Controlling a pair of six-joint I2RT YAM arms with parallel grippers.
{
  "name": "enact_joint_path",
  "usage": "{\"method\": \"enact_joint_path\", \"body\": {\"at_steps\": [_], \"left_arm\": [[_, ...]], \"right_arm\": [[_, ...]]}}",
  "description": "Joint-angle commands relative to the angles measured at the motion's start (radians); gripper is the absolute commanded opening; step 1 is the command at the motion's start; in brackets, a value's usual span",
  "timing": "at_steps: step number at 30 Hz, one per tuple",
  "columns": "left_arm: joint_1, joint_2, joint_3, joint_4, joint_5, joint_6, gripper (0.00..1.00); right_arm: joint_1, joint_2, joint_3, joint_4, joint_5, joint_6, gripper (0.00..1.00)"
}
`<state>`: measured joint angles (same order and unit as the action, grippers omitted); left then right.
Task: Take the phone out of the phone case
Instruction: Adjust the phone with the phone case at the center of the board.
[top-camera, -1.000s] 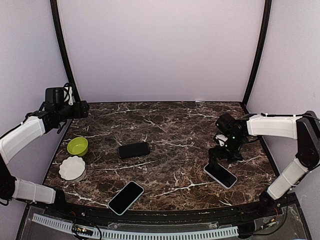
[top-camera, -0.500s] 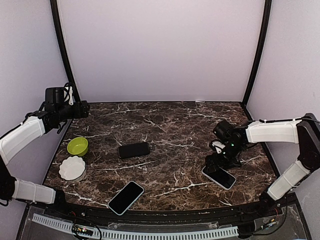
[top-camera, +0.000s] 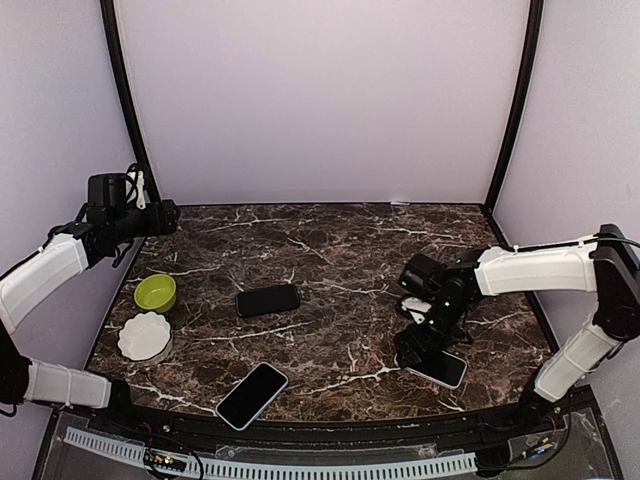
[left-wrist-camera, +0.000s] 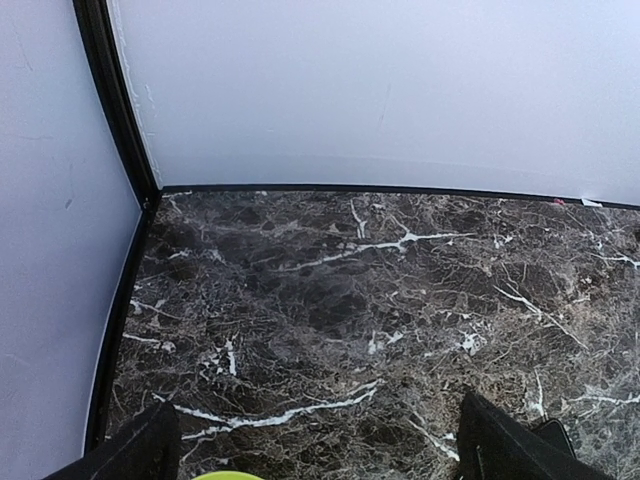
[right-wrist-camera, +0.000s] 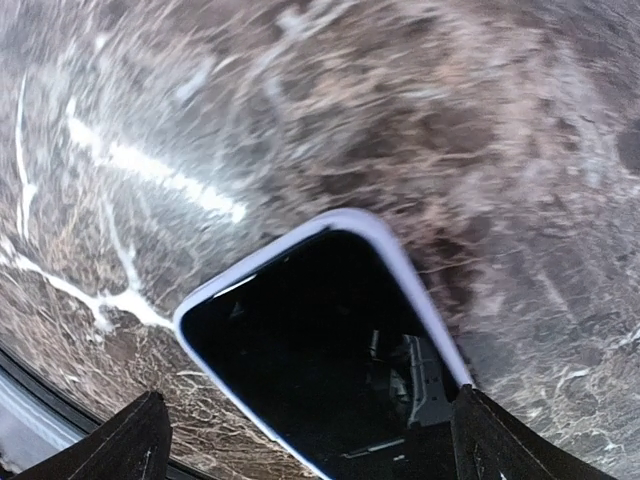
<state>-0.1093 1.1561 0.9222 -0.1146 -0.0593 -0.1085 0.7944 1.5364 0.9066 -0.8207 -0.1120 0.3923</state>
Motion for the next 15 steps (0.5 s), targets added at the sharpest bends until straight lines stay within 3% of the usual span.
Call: {"method": "enact_joint_path", "body": {"at_steps": [1, 6, 15], "left_arm": [[-0.006, -0.036, 0.018, -0.009, 0.019, 0.007, 0.98], [-0.007, -0.045, 0.015, -0.011, 0.015, 0.008, 0.98], [-0.013, -0.053, 0.013, -0.010, 0.020, 0.010, 0.98]], "right_arm": [[0.092, 0.037, 0.037, -0.072, 0.068, -0.054, 0.99], [0.182, 0.068, 0.102, -0.075, 0.144, -0.133, 0.99], [0.184, 0.133, 0.241, -0.132, 0.209, -0.189, 0.99]]}}
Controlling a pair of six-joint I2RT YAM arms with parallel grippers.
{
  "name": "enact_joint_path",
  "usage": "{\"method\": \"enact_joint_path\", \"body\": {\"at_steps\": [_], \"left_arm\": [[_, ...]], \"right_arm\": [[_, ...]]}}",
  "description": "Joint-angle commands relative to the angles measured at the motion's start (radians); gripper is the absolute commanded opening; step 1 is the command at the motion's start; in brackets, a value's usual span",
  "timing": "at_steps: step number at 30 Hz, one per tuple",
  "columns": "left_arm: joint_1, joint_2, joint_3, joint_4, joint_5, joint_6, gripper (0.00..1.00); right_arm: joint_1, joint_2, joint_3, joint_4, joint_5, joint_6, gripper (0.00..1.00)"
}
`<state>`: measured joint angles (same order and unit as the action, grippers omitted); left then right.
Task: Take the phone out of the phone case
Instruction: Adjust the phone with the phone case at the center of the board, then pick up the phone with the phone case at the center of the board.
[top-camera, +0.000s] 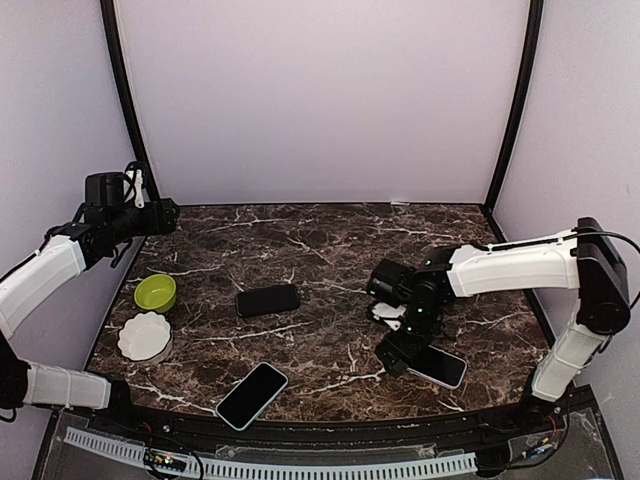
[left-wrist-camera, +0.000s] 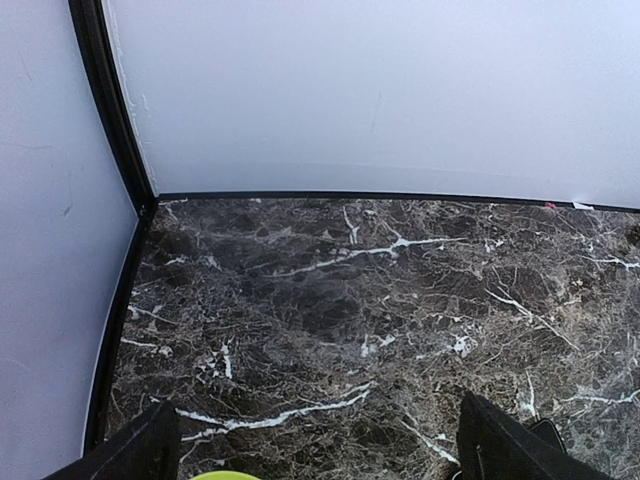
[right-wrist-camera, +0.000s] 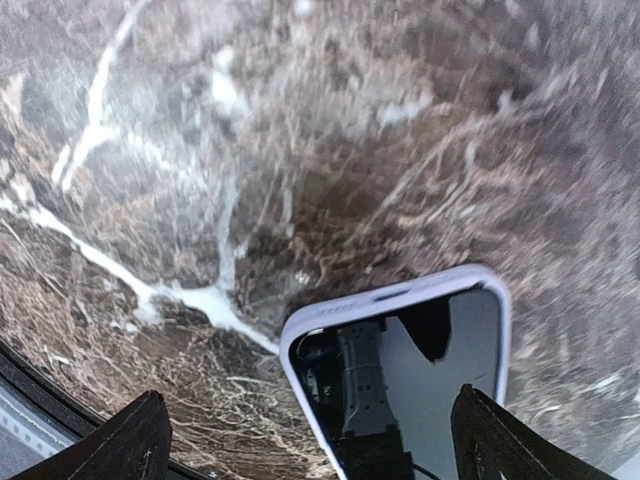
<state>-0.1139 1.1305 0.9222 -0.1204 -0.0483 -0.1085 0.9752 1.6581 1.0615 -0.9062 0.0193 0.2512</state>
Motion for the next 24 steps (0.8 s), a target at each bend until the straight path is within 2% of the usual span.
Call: {"method": "enact_joint_path", "body": {"at_steps": [1, 10, 14, 18, 24], "left_arm": [[-0.009, -0.029, 0.013, -0.004, 0.009, 0.011, 0.98], [-0.013, -0.041, 0.007, -0.007, -0.003, 0.020, 0.98], [-0.015, -0.043, 0.006, -0.006, -0.008, 0.024, 0.98], [-0.018, -0.040, 0.006, -0.003, -0.005, 0.027, 0.98], [-0.018, -0.038, 0.005, -0.003, -0.012, 0.033, 0.98]], "right_arm": [[0.003, 0.016, 0.101, -0.054, 0.097, -0.067, 0.99], [-0.002, 0.089, 0.173, -0.121, 0.091, -0.296, 0.99], [-0.044, 0.088, 0.169, -0.149, 0.072, -0.371, 0.99], [-0.101, 0.110, 0.159, -0.173, 0.039, -0.415, 0.99], [-0.113, 0.116, 0.103, -0.115, -0.016, -0.436, 0.99]]}}
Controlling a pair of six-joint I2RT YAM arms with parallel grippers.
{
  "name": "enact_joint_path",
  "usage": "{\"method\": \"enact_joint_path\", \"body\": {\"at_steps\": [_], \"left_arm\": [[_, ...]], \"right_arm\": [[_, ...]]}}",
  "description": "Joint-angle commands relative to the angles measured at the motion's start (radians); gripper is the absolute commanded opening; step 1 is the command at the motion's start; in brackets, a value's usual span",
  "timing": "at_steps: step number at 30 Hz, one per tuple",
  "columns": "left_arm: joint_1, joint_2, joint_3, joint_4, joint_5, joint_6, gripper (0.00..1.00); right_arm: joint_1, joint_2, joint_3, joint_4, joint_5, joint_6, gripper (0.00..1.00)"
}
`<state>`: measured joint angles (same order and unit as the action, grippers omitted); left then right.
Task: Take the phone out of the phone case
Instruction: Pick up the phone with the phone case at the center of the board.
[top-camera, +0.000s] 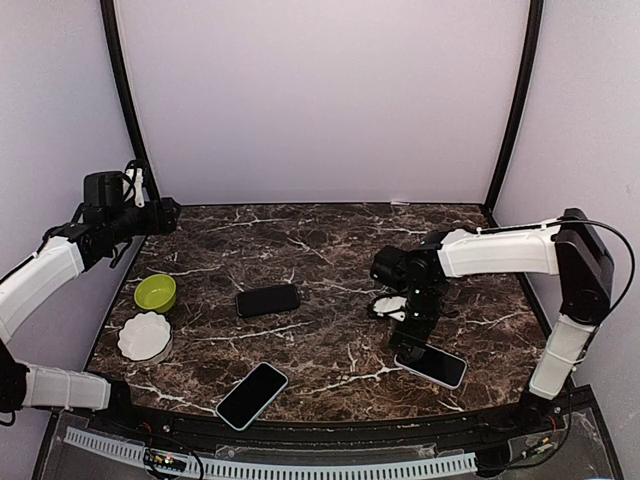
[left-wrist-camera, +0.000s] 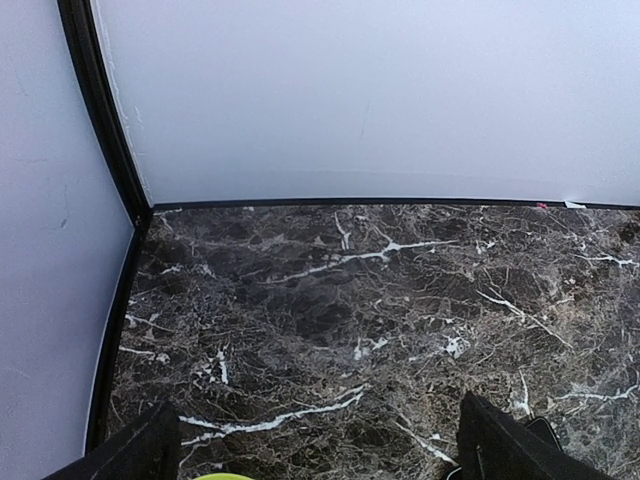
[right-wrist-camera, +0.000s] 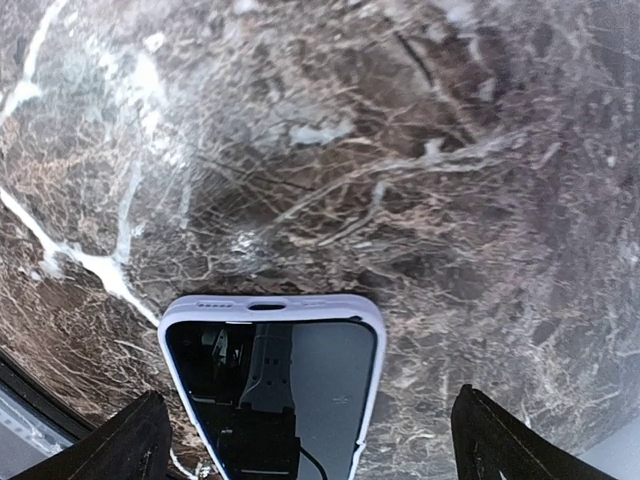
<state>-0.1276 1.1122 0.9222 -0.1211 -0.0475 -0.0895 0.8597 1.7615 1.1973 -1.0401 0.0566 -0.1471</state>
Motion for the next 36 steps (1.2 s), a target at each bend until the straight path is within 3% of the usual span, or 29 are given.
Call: {"method": "enact_joint_path", "body": {"at_steps": [1, 7, 22, 28, 33, 36], "left_arm": [[-0.004, -0.020, 0.004, -0.002, -0.012, 0.014, 0.98], [-0.004, -0.015, 0.004, 0.000, -0.015, 0.017, 0.98], [-0.004, -0.008, 0.004, -0.001, -0.020, 0.023, 0.98], [-0.004, -0.005, 0.003, 0.000, -0.021, 0.023, 0.98], [-0.004, -0.004, 0.003, 0.000, -0.020, 0.023, 0.98], [-0.004, -0.006, 0.000, 0.000, -0.018, 0.026, 0.98]], "right_arm": [[0.002, 0.014, -0.046, 0.034, -0.084, -0.041, 0.99], [0.004, 0.019, -0.064, 0.069, -0.139, -0.041, 0.99], [0.022, 0.069, -0.140, 0.153, -0.005, -0.011, 0.97], [0.079, 0.031, -0.158, 0.203, 0.075, -0.022, 0.86], [0.081, 0.033, -0.102, 0.192, 0.070, -0.003, 0.60], [0.081, 0.047, -0.035, 0.170, 0.063, 0.017, 0.59]]}}
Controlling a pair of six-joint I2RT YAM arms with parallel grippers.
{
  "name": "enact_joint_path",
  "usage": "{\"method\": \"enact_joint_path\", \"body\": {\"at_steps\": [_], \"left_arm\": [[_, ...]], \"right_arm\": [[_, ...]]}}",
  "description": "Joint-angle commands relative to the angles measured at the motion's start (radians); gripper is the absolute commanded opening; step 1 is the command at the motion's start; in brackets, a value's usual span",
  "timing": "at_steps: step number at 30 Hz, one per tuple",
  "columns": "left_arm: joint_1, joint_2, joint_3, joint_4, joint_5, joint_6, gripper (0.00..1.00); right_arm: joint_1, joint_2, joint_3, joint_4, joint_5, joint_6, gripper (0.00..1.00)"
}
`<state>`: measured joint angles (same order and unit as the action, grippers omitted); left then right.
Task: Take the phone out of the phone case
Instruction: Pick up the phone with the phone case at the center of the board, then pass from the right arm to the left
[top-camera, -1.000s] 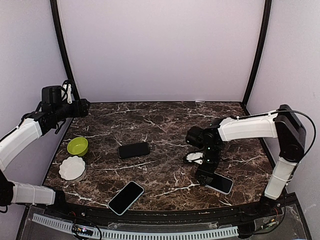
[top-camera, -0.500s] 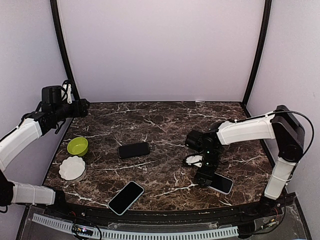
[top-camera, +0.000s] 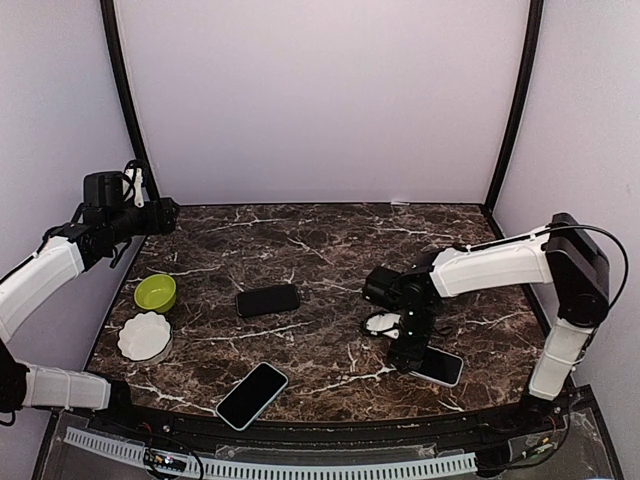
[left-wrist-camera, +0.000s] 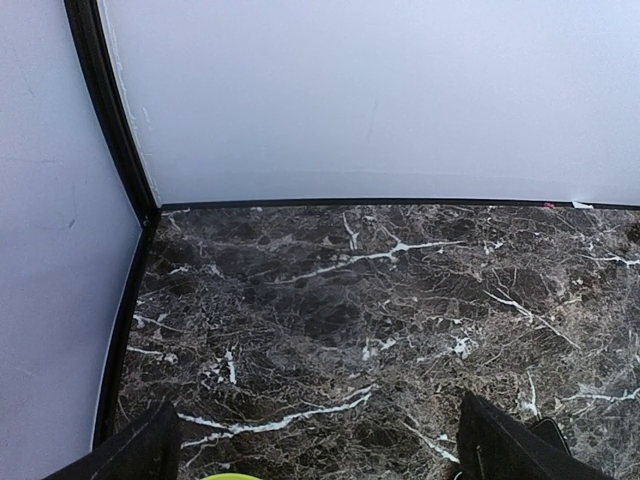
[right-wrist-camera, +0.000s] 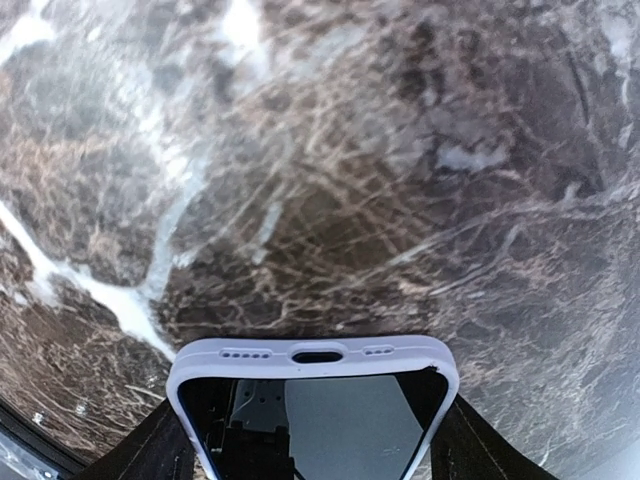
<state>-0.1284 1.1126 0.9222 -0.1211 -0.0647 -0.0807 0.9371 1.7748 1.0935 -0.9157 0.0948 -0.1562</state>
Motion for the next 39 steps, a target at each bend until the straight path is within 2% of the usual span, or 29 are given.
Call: {"method": "enact_joint_path", "body": {"at_steps": [1, 7, 11, 21, 22, 24, 27, 28, 32, 34, 39], "left_arm": [[-0.004, -0.008, 0.000, 0.000, 0.003, 0.018, 0.98], [-0.004, -0.010, -0.006, 0.007, 0.015, 0.024, 0.98], [-0.004, -0.009, -0.009, 0.012, 0.025, 0.028, 0.98], [-0.005, 0.021, 0.007, -0.011, 0.095, 0.006, 0.98], [-0.005, 0.024, 0.011, -0.017, 0.102, -0.006, 0.98], [-0.006, 0.034, 0.026, -0.036, 0.140, -0.020, 0.98], [-0.018, 0.059, 0.050, -0.070, 0.210, -0.041, 0.96], [-0.031, 0.063, 0.051, -0.074, 0.215, -0.051, 0.96], [-0.074, 0.080, 0.050, -0.078, 0.219, -0.087, 0.94], [-0.091, 0.080, 0.043, -0.067, 0.224, -0.108, 0.93], [-0.125, 0.067, 0.007, 0.007, 0.271, -0.160, 0.91]], "right_arm": [[0.003, 0.038, 0.091, 0.037, 0.021, 0.030, 0.59], [-0.008, 0.028, 0.213, 0.022, 0.042, 0.047, 0.58], [-0.036, 0.044, 0.309, 0.043, 0.059, 0.115, 0.54], [-0.102, 0.046, 0.411, 0.221, 0.091, 0.327, 0.52], [-0.112, 0.037, 0.416, 0.243, 0.098, 0.364, 0.51], [-0.130, 0.024, 0.433, 0.284, 0.101, 0.438, 0.41], [-0.152, 0.020, 0.481, 0.311, 0.134, 0.546, 0.38], [-0.158, 0.018, 0.488, 0.331, 0.134, 0.583, 0.35], [-0.201, -0.003, 0.469, 0.432, 0.060, 0.724, 0.15], [-0.225, -0.018, 0.447, 0.484, 0.017, 0.785, 0.00], [-0.254, -0.074, 0.375, 0.607, 0.006, 0.905, 0.00]]}}
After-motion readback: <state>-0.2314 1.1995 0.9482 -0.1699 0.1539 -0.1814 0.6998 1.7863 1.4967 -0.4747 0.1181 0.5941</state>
